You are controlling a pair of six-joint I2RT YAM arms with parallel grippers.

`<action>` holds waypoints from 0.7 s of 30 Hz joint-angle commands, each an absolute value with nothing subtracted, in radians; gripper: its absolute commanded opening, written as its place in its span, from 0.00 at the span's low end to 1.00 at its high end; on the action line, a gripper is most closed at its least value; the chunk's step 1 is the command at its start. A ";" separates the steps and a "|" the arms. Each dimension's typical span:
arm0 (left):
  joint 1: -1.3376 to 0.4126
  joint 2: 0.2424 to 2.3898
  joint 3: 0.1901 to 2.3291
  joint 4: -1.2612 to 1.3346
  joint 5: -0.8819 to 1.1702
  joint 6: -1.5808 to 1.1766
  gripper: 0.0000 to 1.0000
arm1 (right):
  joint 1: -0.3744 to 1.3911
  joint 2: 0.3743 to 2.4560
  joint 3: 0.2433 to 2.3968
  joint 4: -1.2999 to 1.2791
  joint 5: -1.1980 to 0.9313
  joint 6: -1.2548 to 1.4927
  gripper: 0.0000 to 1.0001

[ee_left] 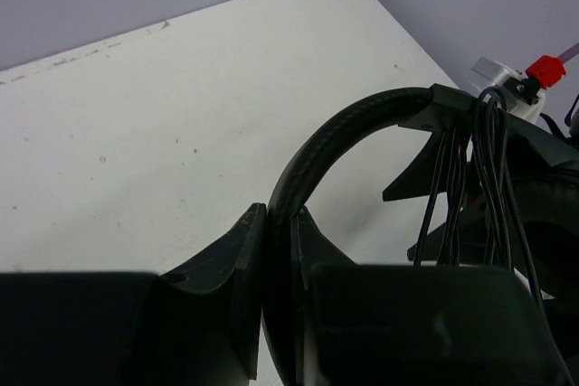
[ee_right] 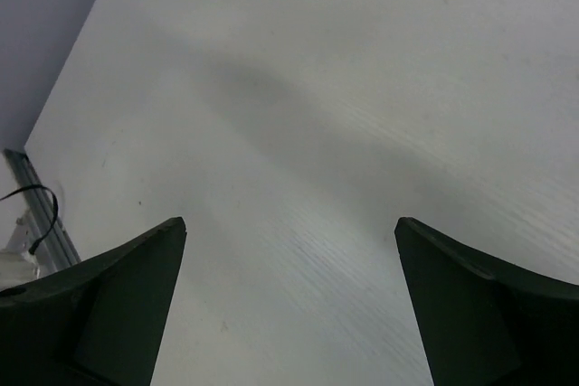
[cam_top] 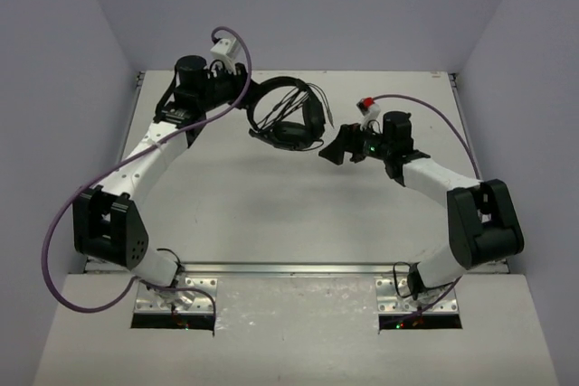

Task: Wrap the headphones

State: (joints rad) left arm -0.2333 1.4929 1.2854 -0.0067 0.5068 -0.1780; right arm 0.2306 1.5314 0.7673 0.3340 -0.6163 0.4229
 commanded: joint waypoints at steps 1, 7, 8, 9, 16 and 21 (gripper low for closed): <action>-0.175 1.526 1.373 0.002 0.642 -0.114 0.00 | 0.160 1.532 0.743 0.270 -0.503 0.506 0.99; -0.107 1.643 1.446 -0.098 0.696 0.039 0.00 | 0.115 1.375 0.703 0.083 -0.344 0.522 0.99; -0.106 1.657 1.454 -0.124 0.692 0.067 0.00 | 0.115 1.350 0.700 0.063 -0.341 0.515 0.99; -0.106 1.669 1.460 -0.132 0.690 0.087 0.00 | 0.115 1.324 0.696 0.048 -0.344 0.500 0.99; -0.019 1.845 1.604 -0.288 0.895 0.234 0.00 | 0.115 1.106 0.618 -0.025 -0.394 0.480 0.99; 0.113 1.901 1.649 -0.327 0.979 0.287 0.00 | 0.120 0.979 0.535 0.033 -0.529 0.561 0.99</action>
State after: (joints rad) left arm 0.0235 1.9038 1.5745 -0.3092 0.8555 0.2298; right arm 0.1139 1.0298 0.5762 0.0063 -0.4381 0.5121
